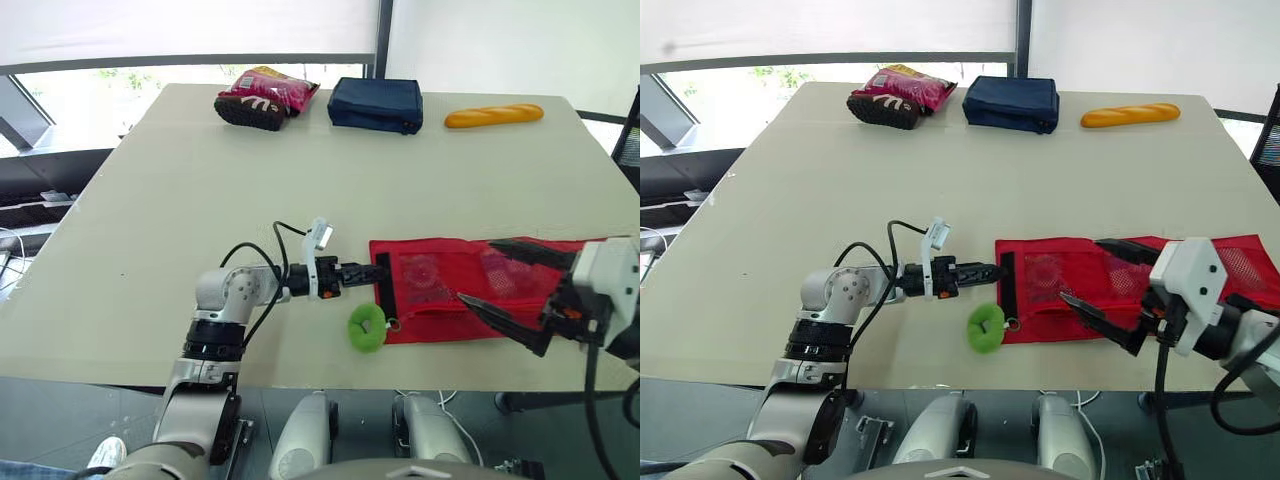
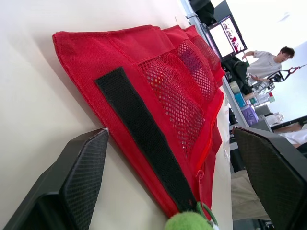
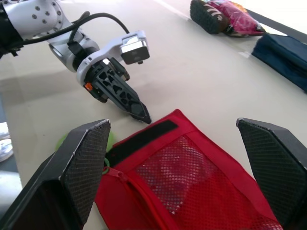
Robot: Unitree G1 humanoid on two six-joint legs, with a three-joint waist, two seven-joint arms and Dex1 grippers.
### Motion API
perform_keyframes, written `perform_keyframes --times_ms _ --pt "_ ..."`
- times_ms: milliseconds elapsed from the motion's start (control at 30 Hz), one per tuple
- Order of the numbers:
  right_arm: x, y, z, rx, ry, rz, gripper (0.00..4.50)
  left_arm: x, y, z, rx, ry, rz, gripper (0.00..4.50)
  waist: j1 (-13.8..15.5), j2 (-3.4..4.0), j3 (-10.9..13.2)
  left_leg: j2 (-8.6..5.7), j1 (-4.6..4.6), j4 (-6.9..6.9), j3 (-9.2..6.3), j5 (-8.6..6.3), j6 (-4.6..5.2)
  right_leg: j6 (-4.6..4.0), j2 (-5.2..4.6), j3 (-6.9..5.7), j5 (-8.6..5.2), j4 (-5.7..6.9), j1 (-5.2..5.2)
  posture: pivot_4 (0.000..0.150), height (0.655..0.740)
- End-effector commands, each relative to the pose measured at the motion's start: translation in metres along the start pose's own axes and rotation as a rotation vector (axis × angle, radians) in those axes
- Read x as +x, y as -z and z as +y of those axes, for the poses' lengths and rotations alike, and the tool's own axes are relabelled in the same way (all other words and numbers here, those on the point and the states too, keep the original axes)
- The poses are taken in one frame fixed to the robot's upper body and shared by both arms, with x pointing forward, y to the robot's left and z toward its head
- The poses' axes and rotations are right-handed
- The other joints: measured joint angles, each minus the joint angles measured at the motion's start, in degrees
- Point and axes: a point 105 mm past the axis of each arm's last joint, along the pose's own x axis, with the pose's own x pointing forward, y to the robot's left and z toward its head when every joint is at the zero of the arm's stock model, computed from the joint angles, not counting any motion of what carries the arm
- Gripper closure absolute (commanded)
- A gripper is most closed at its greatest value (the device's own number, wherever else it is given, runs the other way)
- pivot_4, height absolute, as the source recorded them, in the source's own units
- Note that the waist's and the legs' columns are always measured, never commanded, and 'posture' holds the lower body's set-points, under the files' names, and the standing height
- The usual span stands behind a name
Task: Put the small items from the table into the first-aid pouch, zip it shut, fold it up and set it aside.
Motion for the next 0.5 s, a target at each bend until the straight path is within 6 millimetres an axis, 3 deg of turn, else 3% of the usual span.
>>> perform_keyframes --times_ms 33,433,500 --pt "-0.004 -0.01 0.0 -0.043 0.012 -0.019 0.0 0.01 0.024 0.01 -0.106 -0.042 0.09 0.05 0.0 0.0 0.0 0.0 0.02 0.0 -0.02 0.0 0.0 0.01 -0.02 -0.01 -0.01 0.0 0.03 0.15 0.7134" --pt "-0.004 -0.011 0.0 -0.039 0.035 -0.026 0.0 0.025 0.004 -0.017 -0.187 0.132 0.017 0.05 -0.1 -0.01 0.0 -0.08 -0.01 0.0 -0.23 -0.03 0.04 0.05 -0.15 -0.21 -0.05 -0.13 0.16 0.15 0.7134" --pt "-0.004 -0.012 0.0 -0.039 0.037 -0.027 0.0 0.025 0.004 -0.017 -0.181 0.13 0.02 0.57 -0.2 -0.01 0.0 -0.08 -0.02 0.0 -0.23 -0.02 0.04 0.05 -0.14 -0.21 -0.05 -0.13 0.16 0.15 0.7134"
